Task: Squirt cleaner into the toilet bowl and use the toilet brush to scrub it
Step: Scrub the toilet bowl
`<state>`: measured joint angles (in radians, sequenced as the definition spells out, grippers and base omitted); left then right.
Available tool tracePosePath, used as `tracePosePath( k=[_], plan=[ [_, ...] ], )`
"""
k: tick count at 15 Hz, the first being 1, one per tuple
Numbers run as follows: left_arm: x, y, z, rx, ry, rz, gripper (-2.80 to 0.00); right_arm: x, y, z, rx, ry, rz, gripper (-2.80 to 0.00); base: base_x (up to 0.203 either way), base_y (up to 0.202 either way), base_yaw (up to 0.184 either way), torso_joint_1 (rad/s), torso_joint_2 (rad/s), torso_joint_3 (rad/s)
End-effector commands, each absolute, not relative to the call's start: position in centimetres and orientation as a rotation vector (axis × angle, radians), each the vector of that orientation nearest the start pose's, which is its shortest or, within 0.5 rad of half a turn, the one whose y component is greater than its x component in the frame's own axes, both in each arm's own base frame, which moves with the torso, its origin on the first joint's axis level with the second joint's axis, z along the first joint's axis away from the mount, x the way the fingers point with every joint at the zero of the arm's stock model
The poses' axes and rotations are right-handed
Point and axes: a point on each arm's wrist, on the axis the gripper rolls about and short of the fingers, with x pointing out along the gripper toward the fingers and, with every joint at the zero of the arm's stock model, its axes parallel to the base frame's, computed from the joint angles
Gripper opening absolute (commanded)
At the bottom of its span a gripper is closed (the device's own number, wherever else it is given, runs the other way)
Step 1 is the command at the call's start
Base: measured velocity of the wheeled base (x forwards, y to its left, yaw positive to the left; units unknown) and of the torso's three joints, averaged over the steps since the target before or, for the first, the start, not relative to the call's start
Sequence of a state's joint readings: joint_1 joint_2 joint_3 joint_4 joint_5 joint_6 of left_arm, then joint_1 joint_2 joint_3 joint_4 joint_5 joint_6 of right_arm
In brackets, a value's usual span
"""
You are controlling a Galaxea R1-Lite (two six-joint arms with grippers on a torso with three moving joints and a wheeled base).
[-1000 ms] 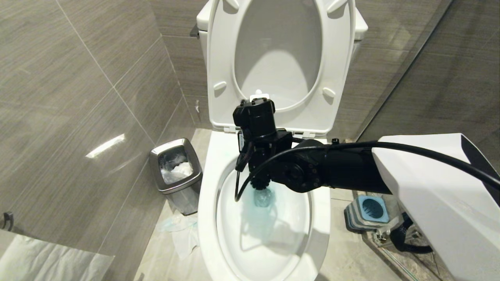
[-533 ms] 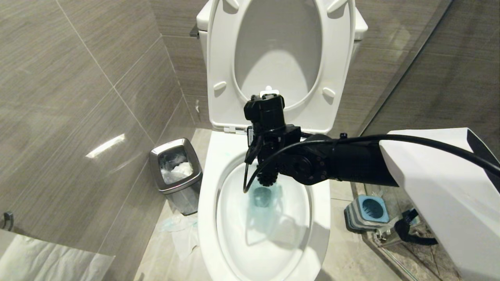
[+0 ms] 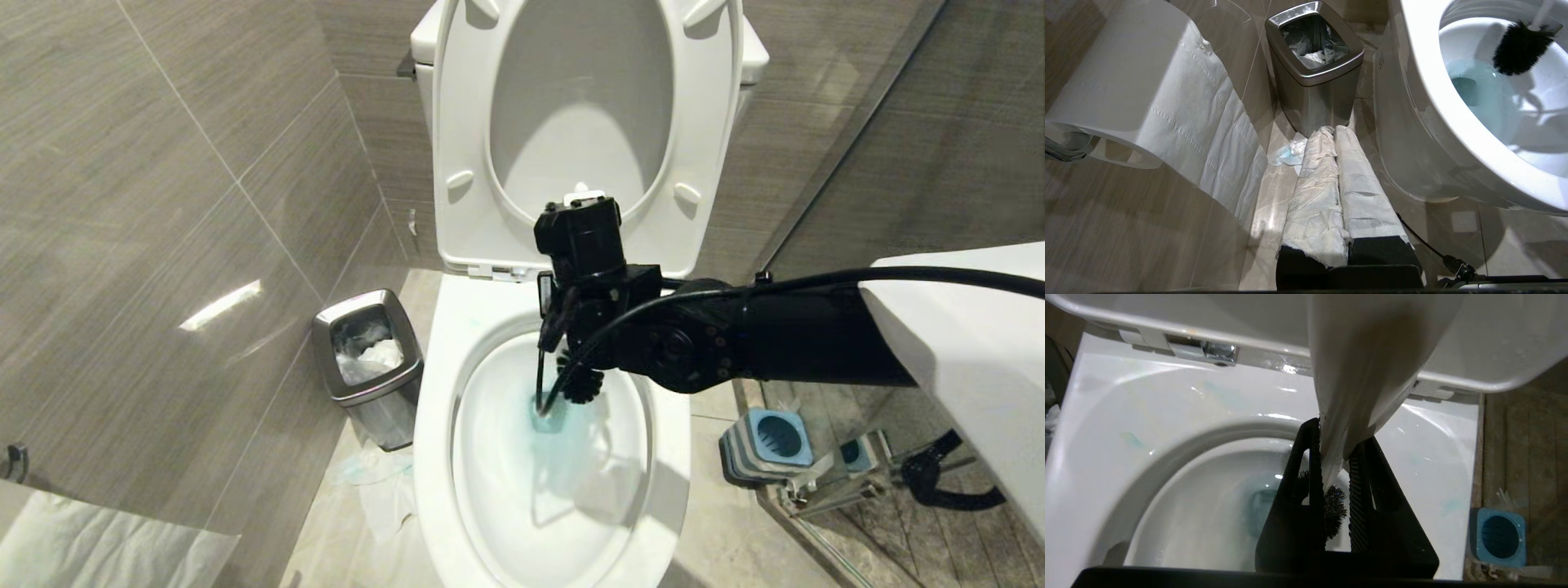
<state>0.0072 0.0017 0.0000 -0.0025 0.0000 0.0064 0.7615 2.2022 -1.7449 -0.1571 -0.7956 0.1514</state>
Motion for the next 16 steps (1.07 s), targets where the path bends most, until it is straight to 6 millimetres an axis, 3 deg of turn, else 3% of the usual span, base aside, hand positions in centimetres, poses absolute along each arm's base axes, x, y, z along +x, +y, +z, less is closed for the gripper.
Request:
tracePosePath(
  k=[1, 7, 16],
  plan=[
    [-2.3, 0.0, 7.6, 0.006, -0.001, 0.009, -2.80, 32.6, 29.0, 21.6, -0.060, 0.216, -0.050, -2.80, 0.000, 0.000, 0.000, 0.000, 0.00, 0.000],
    [-2.3, 0.0, 7.6, 0.006, 0.000, 0.008, -2.80, 29.8, 27.9, 21.5, -0.055, 0.251, -0.032, -2.80, 0.000, 0.000, 0.000, 0.000, 0.00, 0.000],
    [-2.3, 0.0, 7.6, 0.006, -0.001, 0.008, -2.80, 24.9, 30.0, 19.8, -0.088, 0.301, 0.080, -2.80, 0.000, 0.000, 0.000, 0.000, 0.00, 0.000]
  ],
)
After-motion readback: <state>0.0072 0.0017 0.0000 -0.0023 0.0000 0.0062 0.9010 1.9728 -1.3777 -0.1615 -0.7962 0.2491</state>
